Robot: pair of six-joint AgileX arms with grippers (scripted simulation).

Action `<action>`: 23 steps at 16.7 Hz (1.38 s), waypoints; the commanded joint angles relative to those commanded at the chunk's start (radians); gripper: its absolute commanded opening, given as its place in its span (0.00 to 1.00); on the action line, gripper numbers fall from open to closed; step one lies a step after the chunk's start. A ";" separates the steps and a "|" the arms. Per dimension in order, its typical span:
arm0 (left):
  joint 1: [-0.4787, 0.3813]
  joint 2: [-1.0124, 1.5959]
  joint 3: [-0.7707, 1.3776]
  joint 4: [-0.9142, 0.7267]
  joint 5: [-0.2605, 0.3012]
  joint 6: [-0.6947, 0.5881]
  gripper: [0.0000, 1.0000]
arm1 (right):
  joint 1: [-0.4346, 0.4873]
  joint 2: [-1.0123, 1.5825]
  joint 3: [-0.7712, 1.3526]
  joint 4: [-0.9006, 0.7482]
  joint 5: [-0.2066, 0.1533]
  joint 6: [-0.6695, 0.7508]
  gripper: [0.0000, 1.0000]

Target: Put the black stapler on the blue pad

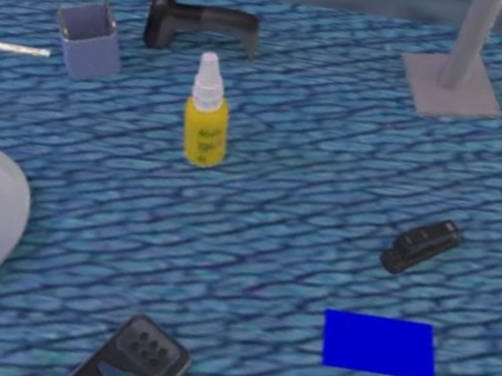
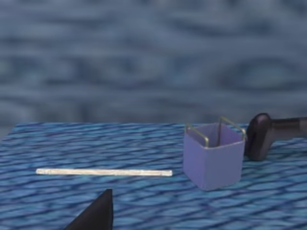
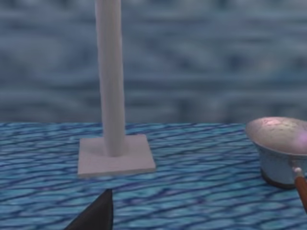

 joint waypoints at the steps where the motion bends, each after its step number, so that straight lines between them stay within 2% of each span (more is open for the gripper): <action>1: 0.000 0.000 0.000 0.000 0.000 0.000 1.00 | 0.000 0.000 0.000 0.000 0.000 0.000 1.00; 5: 0.000 0.000 0.000 0.000 0.000 0.000 1.00 | 0.016 0.062 0.062 -0.047 -0.002 0.053 1.00; 9: 0.000 0.000 0.000 0.000 0.000 0.000 1.00 | 0.061 0.293 0.284 -0.203 -0.002 0.225 1.00; 23: 0.000 0.000 0.000 0.000 0.000 0.000 1.00 | 0.290 1.674 1.394 -1.024 0.004 1.078 1.00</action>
